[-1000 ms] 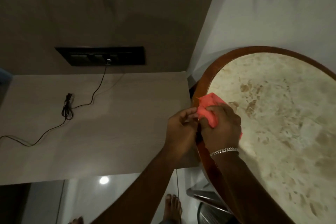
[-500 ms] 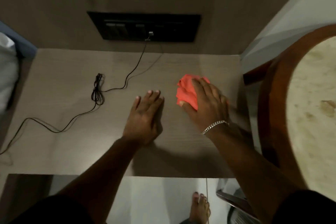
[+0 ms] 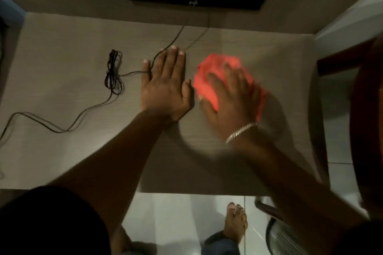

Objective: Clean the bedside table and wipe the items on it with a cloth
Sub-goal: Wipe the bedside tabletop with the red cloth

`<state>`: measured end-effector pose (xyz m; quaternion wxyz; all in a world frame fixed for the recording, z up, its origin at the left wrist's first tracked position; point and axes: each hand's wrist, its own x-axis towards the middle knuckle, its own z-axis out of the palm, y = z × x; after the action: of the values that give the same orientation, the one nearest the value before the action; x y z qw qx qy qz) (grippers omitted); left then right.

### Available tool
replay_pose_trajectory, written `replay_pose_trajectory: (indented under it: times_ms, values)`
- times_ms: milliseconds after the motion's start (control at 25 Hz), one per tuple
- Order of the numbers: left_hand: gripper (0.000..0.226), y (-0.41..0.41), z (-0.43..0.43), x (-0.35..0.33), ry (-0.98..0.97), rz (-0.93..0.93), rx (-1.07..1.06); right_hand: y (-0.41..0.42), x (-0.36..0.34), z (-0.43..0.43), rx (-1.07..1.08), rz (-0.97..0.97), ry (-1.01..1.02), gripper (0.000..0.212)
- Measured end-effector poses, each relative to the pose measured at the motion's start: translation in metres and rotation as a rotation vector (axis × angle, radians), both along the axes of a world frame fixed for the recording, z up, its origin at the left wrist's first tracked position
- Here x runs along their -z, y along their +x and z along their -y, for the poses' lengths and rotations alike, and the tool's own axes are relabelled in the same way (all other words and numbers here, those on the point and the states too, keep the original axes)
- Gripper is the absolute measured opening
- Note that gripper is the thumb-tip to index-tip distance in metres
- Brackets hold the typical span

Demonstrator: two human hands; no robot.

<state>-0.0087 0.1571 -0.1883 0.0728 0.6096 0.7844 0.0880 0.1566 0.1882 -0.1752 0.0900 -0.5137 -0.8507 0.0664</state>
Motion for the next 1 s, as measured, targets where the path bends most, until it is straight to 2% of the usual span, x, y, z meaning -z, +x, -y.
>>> replay_pose_trajectory:
  times_ms: [80,200,280,400,440,480,600,680,800,1000]
  values:
    - [0.071,-0.01,0.006,0.001,-0.005,-0.01,-0.033,0.022,0.001,0.059,-0.052,-0.02,0.029,0.055]
    - [0.074,-0.017,0.018,0.0,-0.023,-0.024,-0.051,0.061,0.004,0.089,-0.014,0.085,-0.008,0.058]
    - [0.074,-0.02,0.024,-0.003,-0.049,-0.009,-0.071,0.082,0.006,0.075,0.191,0.113,0.016,0.06]
    - [0.074,-0.018,0.033,-0.005,-0.047,-0.025,-0.107,0.102,0.005,0.047,0.625,0.002,-0.051,0.06]
    - [0.074,-0.017,0.033,-0.005,-0.043,-0.026,-0.113,0.104,0.005,0.049,0.674,-0.007,-0.058,0.06]
    - [0.074,-0.016,0.031,-0.005,-0.04,-0.021,-0.117,0.105,0.004,0.056,0.633,0.017,-0.03,0.06]
    - [0.073,-0.015,0.03,-0.007,-0.041,-0.028,-0.12,0.104,0.006,0.099,0.235,0.088,0.015,0.058]
    - [0.074,-0.016,0.031,-0.007,-0.057,-0.041,-0.122,0.106,0.003,0.092,0.14,0.104,0.023,0.057]
    - [0.076,-0.018,0.026,-0.007,-0.079,-0.053,-0.084,0.099,0.003,0.023,0.292,0.106,-0.021,0.06]
    - [0.078,-0.025,0.026,-0.006,-0.098,-0.092,-0.058,0.059,0.01,-0.101,0.482,-0.008,-0.008,0.061]
